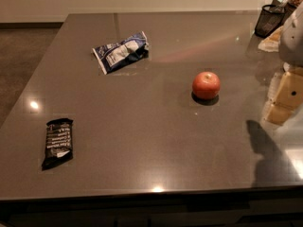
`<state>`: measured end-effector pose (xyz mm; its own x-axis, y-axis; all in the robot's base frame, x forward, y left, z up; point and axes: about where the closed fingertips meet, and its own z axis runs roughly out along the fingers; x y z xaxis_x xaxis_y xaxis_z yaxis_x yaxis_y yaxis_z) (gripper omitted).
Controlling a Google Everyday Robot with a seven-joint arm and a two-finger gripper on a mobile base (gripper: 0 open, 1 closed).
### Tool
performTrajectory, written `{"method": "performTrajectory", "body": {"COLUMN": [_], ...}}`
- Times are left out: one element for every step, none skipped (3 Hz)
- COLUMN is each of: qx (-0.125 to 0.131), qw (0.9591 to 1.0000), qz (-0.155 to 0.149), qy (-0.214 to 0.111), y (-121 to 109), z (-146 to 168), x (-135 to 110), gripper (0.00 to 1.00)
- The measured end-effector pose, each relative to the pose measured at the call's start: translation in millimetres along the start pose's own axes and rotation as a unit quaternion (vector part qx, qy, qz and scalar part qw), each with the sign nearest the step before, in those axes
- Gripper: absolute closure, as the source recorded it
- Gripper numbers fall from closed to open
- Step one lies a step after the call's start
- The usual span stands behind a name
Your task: Move rxbar chocolate near apple
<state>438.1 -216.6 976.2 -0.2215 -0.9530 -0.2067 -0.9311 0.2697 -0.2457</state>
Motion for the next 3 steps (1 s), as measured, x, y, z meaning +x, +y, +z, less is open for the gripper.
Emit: {"method": "performTrajectory", "body": {"qx": [0.0,-0.004,-0.015], "qw": [1.0,0.9998,0.9982], "qz": [0.0,-0.017,-0.048], "qy": [0.0,-0.012,-0.033], "y": [0.0,-4.5,-11.2], "z": [0.0,0.7,10.1], "x": [0.0,-15.9,-51.8], "gripper": [0.0,0.0,0.0]}}
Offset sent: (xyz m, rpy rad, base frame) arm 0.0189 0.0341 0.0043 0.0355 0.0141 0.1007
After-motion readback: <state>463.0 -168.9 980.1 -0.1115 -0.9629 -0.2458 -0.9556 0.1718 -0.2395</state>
